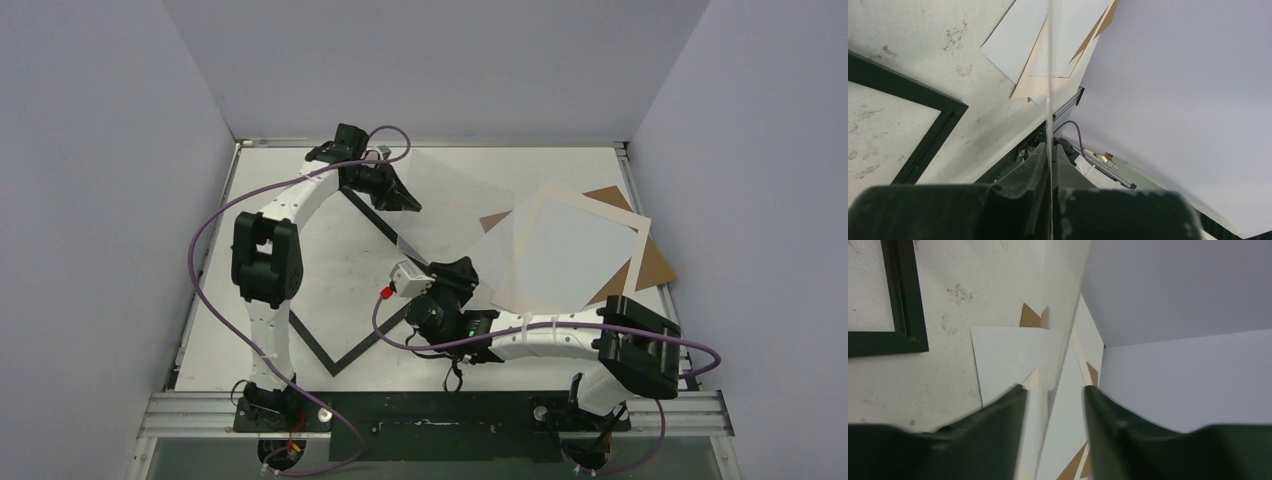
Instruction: Put the photo into the frame
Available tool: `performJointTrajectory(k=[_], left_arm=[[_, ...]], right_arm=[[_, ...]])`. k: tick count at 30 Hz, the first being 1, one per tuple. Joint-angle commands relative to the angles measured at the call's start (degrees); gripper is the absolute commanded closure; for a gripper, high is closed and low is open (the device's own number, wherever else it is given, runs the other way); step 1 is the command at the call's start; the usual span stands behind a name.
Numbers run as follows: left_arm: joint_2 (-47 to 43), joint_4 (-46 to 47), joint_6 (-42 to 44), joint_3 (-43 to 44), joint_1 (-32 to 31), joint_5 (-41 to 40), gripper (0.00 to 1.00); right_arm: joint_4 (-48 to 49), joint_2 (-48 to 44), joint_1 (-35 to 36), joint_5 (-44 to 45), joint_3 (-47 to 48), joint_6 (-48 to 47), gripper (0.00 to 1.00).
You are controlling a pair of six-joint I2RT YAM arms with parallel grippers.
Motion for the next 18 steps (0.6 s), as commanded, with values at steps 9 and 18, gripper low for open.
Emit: performJointTrajectory(k=[9,18], left_arm=[[1.2,-2.5,12.6,19.6,2.3,0.1,1.0],[0.1,-3.7,18.4,30.1,7.8,-0.3,1.0]], right_arm=[[-16.8,-12.3,-0.1,-21.1,10.5,11.7,0.0],[-23.7,-17.4,0.3,-33.6,19.7,17.4,0.0]])
